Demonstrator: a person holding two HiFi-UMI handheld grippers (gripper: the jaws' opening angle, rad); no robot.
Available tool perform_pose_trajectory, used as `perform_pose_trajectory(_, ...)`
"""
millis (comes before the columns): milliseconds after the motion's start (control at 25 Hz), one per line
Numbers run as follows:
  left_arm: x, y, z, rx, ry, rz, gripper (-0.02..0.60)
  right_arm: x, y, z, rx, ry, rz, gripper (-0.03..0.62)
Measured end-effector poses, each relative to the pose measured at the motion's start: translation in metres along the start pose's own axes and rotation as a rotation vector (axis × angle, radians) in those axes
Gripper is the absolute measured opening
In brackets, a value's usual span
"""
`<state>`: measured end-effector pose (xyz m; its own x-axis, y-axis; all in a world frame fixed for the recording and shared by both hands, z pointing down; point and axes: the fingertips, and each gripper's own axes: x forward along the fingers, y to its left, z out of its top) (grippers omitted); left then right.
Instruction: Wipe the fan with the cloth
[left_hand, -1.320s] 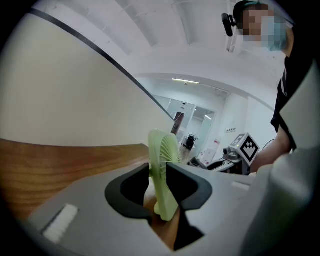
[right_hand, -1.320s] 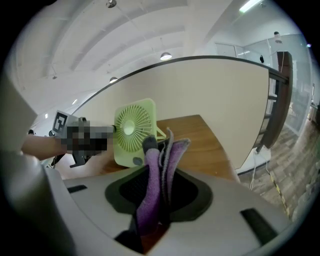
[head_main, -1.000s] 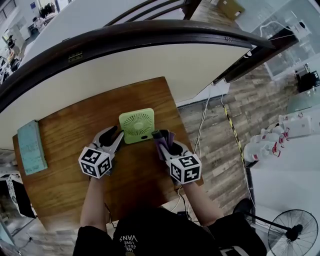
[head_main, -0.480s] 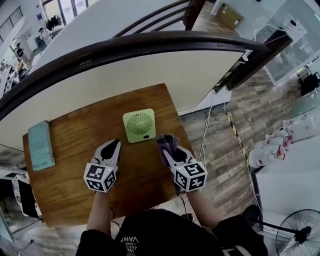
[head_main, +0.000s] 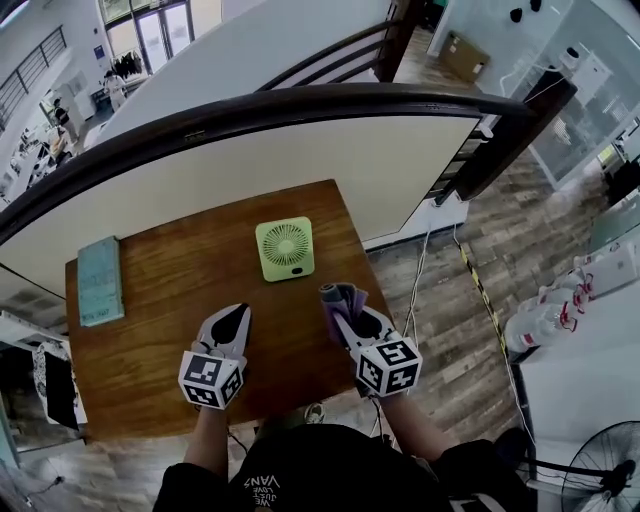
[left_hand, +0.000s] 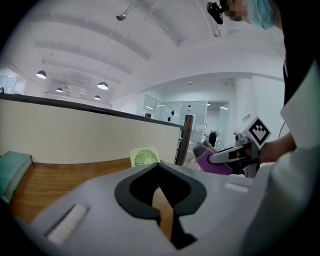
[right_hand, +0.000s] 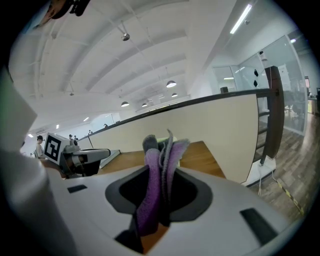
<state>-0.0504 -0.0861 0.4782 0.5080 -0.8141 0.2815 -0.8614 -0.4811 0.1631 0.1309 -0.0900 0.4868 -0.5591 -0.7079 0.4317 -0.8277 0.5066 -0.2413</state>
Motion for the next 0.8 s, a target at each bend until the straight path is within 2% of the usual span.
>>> perform_pose_trajectory(520,-0.048,-0.064,-0.015,-0.02,0.009,-0.004,0.011,-0.061,0.02,-0.015,-0.009,-0.036,0.029,0.11)
perform_pose_trajectory(800,-0.068,-0.084,-0.027,-0.027,0.01,0.013,0.011,-0.081,0.028,-0.029,-0.013,-0.035,0.046,0.11)
